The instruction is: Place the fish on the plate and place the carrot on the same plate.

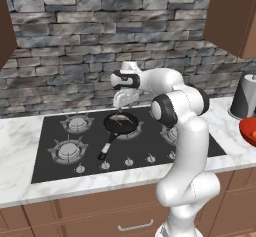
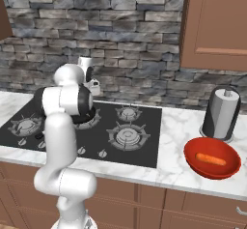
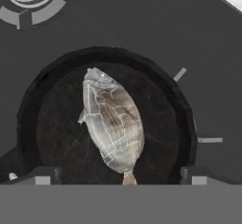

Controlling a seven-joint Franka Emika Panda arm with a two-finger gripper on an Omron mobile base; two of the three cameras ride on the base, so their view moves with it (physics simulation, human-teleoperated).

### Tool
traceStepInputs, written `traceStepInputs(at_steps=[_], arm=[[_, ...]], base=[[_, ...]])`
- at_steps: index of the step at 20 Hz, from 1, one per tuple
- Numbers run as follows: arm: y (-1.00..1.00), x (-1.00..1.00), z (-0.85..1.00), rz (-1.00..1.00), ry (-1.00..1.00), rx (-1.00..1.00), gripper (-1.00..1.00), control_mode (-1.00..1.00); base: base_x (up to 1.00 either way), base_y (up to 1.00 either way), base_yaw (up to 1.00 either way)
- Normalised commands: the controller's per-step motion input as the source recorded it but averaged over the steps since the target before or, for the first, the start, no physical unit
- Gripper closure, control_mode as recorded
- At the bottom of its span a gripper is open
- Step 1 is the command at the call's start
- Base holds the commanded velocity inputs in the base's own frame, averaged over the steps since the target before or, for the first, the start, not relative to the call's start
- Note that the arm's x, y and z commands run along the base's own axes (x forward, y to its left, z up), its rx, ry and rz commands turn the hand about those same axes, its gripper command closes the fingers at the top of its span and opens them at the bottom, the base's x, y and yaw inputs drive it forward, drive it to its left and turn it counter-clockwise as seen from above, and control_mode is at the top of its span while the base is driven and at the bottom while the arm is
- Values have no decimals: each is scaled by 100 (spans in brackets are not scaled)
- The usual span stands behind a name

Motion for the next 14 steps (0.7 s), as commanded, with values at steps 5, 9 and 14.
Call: traceStepInputs(at_steps=[5, 9, 14], arm=[[16, 4, -18, 5, 6, 0, -100, -100], [14, 0, -13, 4, 5, 0, -100, -100], [1, 0, -16, 3, 1, 0, -100, -100]], base=[[0, 0, 0], [0, 0, 0], [0, 0, 0]])
